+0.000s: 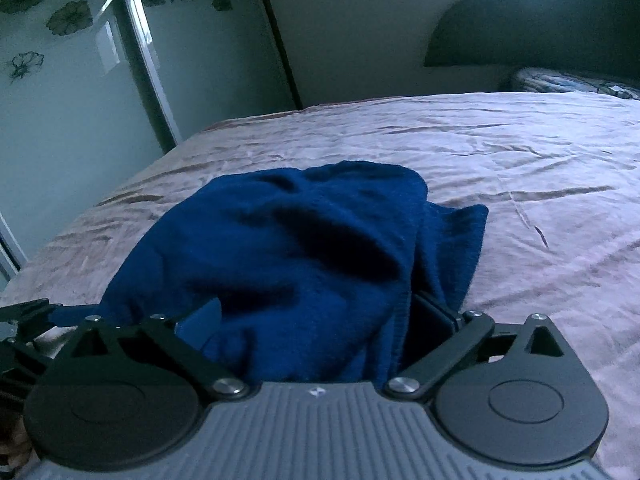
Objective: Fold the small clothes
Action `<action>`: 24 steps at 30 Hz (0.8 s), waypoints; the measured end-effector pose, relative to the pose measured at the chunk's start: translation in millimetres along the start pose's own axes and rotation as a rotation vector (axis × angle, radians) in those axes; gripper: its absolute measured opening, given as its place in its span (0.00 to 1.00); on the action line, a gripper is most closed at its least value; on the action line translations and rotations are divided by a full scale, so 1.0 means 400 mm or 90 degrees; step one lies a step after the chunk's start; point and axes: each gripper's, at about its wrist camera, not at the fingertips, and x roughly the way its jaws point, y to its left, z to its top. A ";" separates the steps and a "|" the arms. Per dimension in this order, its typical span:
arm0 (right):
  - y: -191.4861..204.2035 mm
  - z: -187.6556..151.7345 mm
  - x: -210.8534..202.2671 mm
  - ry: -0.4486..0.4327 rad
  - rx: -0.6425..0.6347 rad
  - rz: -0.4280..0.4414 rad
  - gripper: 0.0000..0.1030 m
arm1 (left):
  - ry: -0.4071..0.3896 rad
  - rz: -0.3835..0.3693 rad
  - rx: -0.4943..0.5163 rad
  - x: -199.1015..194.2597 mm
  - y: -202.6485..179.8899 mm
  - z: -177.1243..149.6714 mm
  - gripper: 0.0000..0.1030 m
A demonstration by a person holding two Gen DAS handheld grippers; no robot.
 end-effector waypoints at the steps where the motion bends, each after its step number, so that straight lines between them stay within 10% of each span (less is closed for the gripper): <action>1: 0.001 0.000 0.001 0.001 -0.002 0.000 0.99 | 0.000 0.000 0.000 0.000 0.000 0.000 1.00; 16: -0.110 0.017 -0.124 -0.045 0.138 -0.028 1.00 | -0.006 -0.056 -0.033 -0.009 0.020 0.007 0.99; 24: -0.136 -0.065 -0.174 0.020 0.199 0.085 1.00 | 0.001 -0.122 -0.039 -0.008 0.018 0.013 0.90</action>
